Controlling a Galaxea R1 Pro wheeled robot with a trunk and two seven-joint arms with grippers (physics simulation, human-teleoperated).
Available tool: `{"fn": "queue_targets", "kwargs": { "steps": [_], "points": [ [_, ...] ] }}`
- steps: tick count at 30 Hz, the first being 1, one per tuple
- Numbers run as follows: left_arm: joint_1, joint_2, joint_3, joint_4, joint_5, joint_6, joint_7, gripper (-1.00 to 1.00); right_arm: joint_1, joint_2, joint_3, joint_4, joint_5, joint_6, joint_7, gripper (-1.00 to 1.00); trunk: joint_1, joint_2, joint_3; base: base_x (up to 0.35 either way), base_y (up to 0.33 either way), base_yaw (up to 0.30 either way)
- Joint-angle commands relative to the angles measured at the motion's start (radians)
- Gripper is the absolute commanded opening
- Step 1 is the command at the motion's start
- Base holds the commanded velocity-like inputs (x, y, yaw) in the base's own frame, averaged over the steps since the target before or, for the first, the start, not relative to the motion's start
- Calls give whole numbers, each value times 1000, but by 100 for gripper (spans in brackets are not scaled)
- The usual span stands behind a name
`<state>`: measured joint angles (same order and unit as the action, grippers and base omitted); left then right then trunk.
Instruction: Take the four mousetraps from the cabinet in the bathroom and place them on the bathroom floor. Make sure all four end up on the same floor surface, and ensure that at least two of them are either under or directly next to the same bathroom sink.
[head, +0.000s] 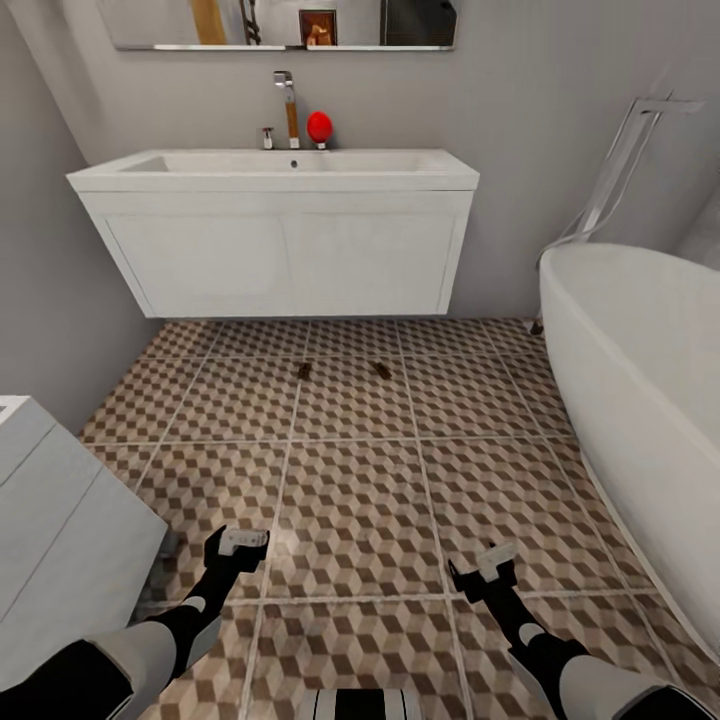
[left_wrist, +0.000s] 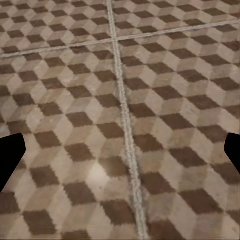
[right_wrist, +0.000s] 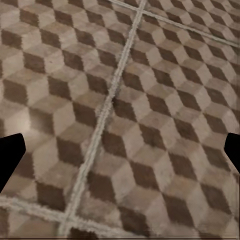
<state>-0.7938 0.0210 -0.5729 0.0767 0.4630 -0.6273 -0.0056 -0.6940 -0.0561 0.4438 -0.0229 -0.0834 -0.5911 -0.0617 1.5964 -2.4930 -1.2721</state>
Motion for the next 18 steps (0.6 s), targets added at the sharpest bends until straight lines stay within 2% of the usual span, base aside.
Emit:
{"fn": "queue_targets", "kwargs": {
  "steps": [1, 9, 18],
  "points": [
    [1, 0, -8, 3, 6, -4, -1, 100, 2, 0, 9, 0, -9, -2, -2, 100, -4, 7, 3, 0, 0, 0],
    [11, -1, -8, 3, 6, -2, -1, 100, 6, 1, 9, 1, -9, -2, -4, 100, -35, 63, 28, 0, 0, 0],
    [53, 6, -8, 3, 7, -3, -2, 100, 13, 1, 7, 0, -10, -4, -4, 100, -69, 126, 56, 0, 0, 0]
  ]
}}
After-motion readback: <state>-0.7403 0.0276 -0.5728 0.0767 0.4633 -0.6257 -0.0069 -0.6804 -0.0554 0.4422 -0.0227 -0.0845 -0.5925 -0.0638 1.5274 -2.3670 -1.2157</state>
